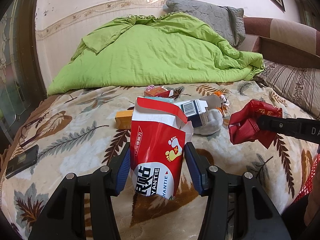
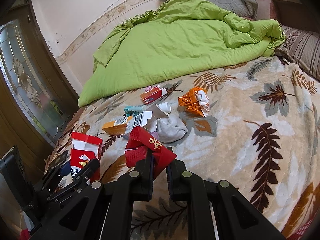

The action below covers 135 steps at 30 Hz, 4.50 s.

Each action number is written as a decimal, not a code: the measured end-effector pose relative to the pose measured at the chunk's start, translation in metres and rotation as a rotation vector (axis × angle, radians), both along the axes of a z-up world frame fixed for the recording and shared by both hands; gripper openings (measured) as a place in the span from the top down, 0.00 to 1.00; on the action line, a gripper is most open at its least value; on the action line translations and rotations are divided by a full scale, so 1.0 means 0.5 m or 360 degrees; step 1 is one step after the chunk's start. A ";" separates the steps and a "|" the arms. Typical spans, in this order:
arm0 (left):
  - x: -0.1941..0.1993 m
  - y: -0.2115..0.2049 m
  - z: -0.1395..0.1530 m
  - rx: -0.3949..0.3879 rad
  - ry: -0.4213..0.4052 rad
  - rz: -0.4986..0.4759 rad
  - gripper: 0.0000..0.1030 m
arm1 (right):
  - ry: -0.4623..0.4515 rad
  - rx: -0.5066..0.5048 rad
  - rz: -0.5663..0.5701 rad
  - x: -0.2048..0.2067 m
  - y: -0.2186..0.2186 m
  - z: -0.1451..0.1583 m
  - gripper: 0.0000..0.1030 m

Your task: Collect trash

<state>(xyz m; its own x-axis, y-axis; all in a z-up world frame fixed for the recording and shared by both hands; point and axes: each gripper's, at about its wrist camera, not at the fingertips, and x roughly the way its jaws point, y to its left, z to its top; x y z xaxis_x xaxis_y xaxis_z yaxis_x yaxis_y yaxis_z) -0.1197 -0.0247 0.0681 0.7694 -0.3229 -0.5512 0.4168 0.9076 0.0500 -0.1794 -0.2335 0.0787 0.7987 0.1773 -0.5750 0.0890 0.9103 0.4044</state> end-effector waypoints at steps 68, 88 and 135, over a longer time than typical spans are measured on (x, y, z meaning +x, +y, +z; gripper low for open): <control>-0.004 -0.001 0.000 -0.0005 0.0012 -0.0016 0.50 | -0.0014 -0.0056 -0.0043 -0.011 -0.001 0.006 0.88; -0.137 -0.113 0.048 -0.0171 0.0155 -0.0627 0.50 | -0.0061 0.0102 -0.0170 -0.203 -0.104 0.060 0.88; 0.126 0.020 0.013 -0.0323 0.0359 -0.0034 0.28 | 0.0113 0.0221 0.0042 -0.081 -0.117 0.044 0.52</control>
<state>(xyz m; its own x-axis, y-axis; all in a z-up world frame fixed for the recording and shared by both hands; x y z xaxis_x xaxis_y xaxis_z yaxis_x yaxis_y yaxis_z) -0.0569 -0.0148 0.0744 0.6269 -0.4587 -0.6297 0.4158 0.8806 -0.2275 -0.2197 -0.2922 0.1005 0.7508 0.2794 -0.5985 0.0988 0.8484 0.5201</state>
